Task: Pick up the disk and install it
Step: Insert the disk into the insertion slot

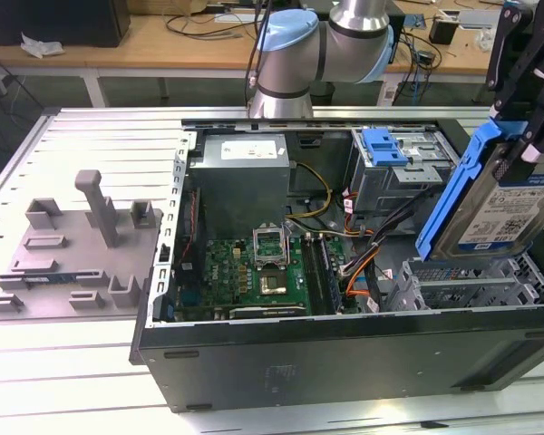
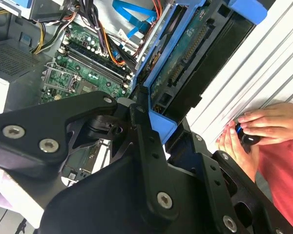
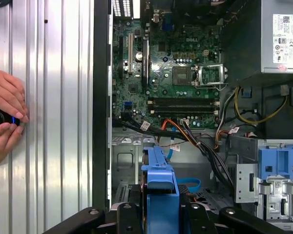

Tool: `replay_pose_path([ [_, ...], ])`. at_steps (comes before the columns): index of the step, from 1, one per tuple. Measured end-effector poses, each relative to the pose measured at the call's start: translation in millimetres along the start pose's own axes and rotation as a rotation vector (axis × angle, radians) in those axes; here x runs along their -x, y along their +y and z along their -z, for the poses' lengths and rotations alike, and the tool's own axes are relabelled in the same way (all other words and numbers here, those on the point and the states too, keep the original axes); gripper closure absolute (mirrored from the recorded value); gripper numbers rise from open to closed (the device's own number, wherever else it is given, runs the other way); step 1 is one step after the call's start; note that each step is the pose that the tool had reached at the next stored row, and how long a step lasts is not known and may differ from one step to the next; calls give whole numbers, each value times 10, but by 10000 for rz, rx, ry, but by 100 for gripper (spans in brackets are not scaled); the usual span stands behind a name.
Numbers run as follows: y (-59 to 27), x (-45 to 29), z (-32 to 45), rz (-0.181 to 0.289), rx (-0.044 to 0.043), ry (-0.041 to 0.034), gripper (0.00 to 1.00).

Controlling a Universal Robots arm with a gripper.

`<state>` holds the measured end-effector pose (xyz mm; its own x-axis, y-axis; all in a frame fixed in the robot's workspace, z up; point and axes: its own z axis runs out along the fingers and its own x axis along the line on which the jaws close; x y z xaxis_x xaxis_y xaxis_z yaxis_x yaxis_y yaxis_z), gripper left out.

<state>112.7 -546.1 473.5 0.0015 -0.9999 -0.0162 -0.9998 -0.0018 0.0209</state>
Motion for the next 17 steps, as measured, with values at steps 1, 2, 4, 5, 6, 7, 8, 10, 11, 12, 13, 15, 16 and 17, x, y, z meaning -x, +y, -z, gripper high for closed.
replay_pose_path([
  [1,0,-3,-4,0,0,-1,64],
  [2,0,-8,-8,0,0,-2,64],
  [4,0,-18,-17,1,0,-3,64],
  [5,0,-21,-20,0,0,-2,64],
  [6,0,-25,-24,0,0,0,64],
  [7,-1,-28,-29,0,1,2,64],
  [8,-1,-29,-33,1,1,2,64],
  [10,-1,-30,-57,1,0,0,64],
  [11,-1,-30,-62,0,0,0,64],
  [12,-1,-30,-67,0,0,0,64],
  [13,-1,-30,-72,0,1,0,64],
  [15,-2,-30,-83,0,0,0,64],
  [16,-2,-30,-88,0,0,-1,64],
  [17,-2,-30,-92,1,0,-1,64],
])
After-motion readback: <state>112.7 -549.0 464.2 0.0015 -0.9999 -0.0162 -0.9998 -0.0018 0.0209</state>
